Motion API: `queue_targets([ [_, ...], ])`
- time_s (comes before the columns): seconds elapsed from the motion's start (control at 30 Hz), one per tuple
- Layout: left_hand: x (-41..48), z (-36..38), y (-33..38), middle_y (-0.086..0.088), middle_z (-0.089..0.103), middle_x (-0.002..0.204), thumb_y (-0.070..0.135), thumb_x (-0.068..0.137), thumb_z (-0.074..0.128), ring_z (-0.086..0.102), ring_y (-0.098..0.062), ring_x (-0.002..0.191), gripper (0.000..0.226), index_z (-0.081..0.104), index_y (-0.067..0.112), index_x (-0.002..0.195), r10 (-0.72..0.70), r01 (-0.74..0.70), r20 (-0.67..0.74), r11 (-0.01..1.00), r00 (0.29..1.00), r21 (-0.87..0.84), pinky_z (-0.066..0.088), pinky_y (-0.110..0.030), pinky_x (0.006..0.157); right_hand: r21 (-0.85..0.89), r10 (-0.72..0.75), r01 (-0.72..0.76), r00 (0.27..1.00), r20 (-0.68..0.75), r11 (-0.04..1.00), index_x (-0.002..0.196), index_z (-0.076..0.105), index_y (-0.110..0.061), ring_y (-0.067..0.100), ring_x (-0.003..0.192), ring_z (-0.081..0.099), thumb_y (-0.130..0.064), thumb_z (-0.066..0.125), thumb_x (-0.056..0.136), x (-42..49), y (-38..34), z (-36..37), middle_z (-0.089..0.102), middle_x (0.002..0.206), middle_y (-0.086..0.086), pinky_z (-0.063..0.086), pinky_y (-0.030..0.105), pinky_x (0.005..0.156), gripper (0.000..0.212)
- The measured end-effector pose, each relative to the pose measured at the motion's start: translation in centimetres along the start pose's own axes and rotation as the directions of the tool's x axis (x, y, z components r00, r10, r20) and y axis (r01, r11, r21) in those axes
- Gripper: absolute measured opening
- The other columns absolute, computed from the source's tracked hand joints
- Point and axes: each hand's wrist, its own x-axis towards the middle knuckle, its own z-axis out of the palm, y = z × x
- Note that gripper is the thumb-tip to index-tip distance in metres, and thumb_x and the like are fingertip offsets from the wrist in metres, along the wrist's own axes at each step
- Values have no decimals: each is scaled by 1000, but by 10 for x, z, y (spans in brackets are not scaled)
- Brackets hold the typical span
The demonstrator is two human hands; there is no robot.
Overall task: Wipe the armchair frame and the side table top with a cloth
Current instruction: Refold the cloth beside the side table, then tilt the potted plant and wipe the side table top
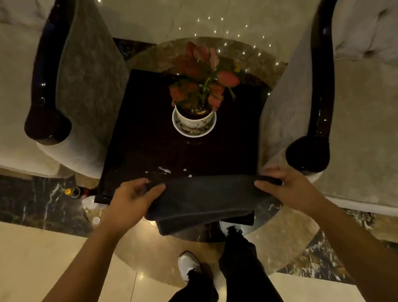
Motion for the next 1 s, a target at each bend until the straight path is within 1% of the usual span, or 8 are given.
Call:
queue_targets([
  [0.07, 2, 15, 7, -13, 72, 88, 38, 90, 64, 70, -27, 82, 28, 68, 10, 92, -162, 146, -77, 973, 984, -177, 56, -53, 84, 139, 123, -122, 992, -4, 983, 83, 74, -14, 17, 71, 61, -31, 69, 94, -8, -10, 11, 65, 66, -8, 46, 34, 68, 21],
  [0.17, -6, 55, 32, -14, 71, 88, 35, 90, 65, 69, -29, 82, 26, 67, 10, 93, -210, 167, -157, 954, 965, -251, 57, -52, 81, 228, 193, -172, 978, -74, 958, 89, 69, -5, 30, 74, 68, -35, 62, 98, -20, -33, 44, 69, 77, 17, 55, 43, 70, 32],
  [0.33, -37, 122, 57, 6, 57, 95, 32, 82, 67, 58, -10, 86, 7, 62, 29, 86, 145, -148, -41, 987, 989, -66, 49, -28, 76, 715, 319, -325, 936, 150, 619, 106, 71, -11, 29, 96, 74, -35, 67, 95, -31, -58, 85, 74, 100, 17, 61, 51, 85, 27],
  [0.5, -42, 152, 32, 16, 37, 137, 45, 79, 53, 39, -5, 120, 59, 48, 41, 138, 303, -316, 128, 944, 944, 98, 36, -19, 104, 703, 434, -359, 897, 79, 614, 107, 70, -3, 41, 97, 72, -11, 69, 92, -7, -28, 83, 73, 104, 26, 60, 49, 84, 17],
  [0.73, -14, 192, -25, 9, 69, 93, 10, 87, 60, 62, 0, 80, 20, 69, 19, 103, 35, -17, 272, 997, 962, -69, 52, -25, 81, 103, -15, 61, 919, -393, 993, 125, 68, -18, 3, 93, 66, -16, 61, 98, 35, 26, 92, 71, 106, -8, 46, 3, 78, 28],
  [0.87, 14, 210, -60, 16, 68, 90, 11, 86, 61, 62, 7, 75, 22, 69, 30, 93, -143, 138, 208, 990, 968, 37, 50, -19, 82, -293, -239, 201, 966, -97, 935, 126, 70, -12, 25, 121, 62, -4, 58, 96, 65, 58, 126, 68, 130, 5, 47, 39, 106, 33],
  [0.93, 34, 216, -74, 19, 67, 88, 10, 86, 61, 66, -3, 85, 27, 68, 35, 90, -192, 183, 182, 981, 964, 63, 52, -30, 87, -463, -117, 211, 968, 224, 861, 121, 71, -18, 22, 120, 60, -11, 56, 97, 78, 80, 137, 68, 126, 1, 46, 35, 106, 29],
  [1.0, 54, 218, -83, 17, 69, 88, 8, 87, 61, 66, -3, 81, 32, 64, 40, 88, -184, 181, 149, 983, 972, 34, 54, -27, 80, -445, 15, 120, 958, 287, 888, 105, 73, -19, 19, 99, 65, -19, 56, 97, 89, 99, 139, 71, 105, 1, 54, 37, 91, 19],
])
